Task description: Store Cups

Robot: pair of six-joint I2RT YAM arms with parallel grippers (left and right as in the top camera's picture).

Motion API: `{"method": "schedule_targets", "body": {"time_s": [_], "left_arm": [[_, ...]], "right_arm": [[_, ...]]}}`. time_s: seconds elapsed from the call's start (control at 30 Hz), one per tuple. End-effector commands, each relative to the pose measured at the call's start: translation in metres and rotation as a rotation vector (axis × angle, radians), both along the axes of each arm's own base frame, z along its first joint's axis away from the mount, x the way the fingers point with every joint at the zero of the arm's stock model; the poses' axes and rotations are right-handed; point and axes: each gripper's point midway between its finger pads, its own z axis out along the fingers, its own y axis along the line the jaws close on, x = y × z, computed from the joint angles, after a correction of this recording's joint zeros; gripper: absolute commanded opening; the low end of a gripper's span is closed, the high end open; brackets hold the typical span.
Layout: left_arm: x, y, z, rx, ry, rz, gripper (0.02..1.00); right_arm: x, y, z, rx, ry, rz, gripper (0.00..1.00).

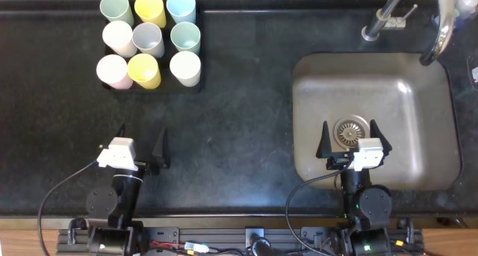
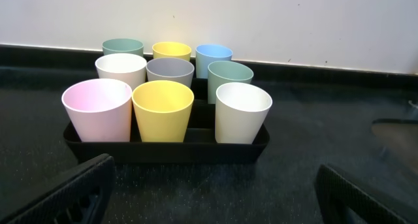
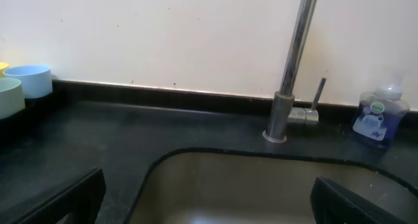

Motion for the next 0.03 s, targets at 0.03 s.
{"method": "schedule_targets", "body": {"time_s": [0.03], "left_arm": [[-0.0006,-0.0008,0.0008,0.020,-0.009,-0.010,1.000]], "right_arm": [[0.0003,-0.0035,-0.0021,0.001,-0.006,-0.018,0.998]]}}
